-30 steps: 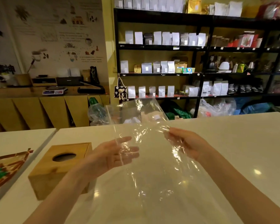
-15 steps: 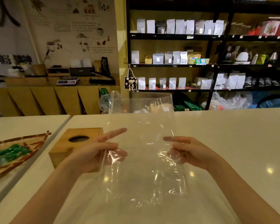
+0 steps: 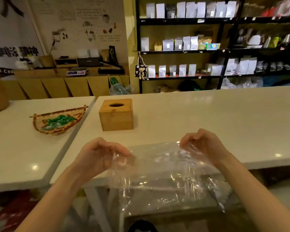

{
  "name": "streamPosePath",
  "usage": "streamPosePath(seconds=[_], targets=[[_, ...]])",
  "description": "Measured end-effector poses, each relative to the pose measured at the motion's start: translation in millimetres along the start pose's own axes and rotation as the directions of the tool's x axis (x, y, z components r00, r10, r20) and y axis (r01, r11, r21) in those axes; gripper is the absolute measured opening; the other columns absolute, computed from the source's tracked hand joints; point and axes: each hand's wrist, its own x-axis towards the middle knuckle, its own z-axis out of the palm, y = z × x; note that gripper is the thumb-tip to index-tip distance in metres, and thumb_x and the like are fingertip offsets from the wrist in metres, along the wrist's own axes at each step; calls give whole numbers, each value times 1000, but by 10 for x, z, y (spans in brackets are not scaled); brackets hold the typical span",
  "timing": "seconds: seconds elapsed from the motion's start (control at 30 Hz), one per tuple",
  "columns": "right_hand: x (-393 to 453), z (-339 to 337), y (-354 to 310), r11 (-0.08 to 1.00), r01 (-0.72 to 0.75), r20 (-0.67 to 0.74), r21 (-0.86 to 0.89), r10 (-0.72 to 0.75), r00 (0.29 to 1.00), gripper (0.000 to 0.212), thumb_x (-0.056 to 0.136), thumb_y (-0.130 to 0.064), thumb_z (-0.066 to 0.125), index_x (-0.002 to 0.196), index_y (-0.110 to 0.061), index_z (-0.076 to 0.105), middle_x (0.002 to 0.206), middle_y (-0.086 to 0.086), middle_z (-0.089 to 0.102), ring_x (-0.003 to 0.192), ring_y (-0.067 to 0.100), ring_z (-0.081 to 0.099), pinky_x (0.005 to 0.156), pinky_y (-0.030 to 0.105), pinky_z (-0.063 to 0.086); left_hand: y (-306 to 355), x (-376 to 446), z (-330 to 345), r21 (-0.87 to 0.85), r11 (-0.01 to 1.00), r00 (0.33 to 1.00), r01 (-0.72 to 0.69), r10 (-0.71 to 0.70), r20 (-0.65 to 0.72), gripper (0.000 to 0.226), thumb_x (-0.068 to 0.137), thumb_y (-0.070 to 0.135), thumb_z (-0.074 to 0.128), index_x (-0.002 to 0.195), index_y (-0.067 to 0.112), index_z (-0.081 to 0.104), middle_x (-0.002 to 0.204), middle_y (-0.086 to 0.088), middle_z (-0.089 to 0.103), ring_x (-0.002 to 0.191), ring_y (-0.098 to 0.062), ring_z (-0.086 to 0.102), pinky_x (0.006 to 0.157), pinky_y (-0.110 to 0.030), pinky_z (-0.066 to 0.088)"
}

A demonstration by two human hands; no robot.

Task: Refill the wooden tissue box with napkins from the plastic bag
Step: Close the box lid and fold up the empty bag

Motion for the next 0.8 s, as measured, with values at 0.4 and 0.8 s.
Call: streamPosePath(seconds=[0.4, 0.8], targets=[[-760, 489, 1030, 893, -382, -176, 235, 426, 887, 25, 78, -29, 60, 88, -10, 72, 71, 1, 73, 64, 13, 71, 60, 24, 58, -1141, -1129, 207, 1, 898, 883, 441, -434, 180, 40, 72, 36, 73, 97, 5, 73, 103, -9, 73, 92, -19, 69, 79, -28, 58], [-1254, -39, 3435, 752, -514, -393, 413, 656, 644, 35, 92, -22, 45, 113, 1, 61, 96, 15, 69, 77, 23, 71, 71, 34, 52, -3660, -1234, 132, -218, 771, 672, 598, -631, -387, 14, 84, 14, 61, 87, 17, 74, 110, -8, 71, 97, -24, 67, 80, -28, 56]])
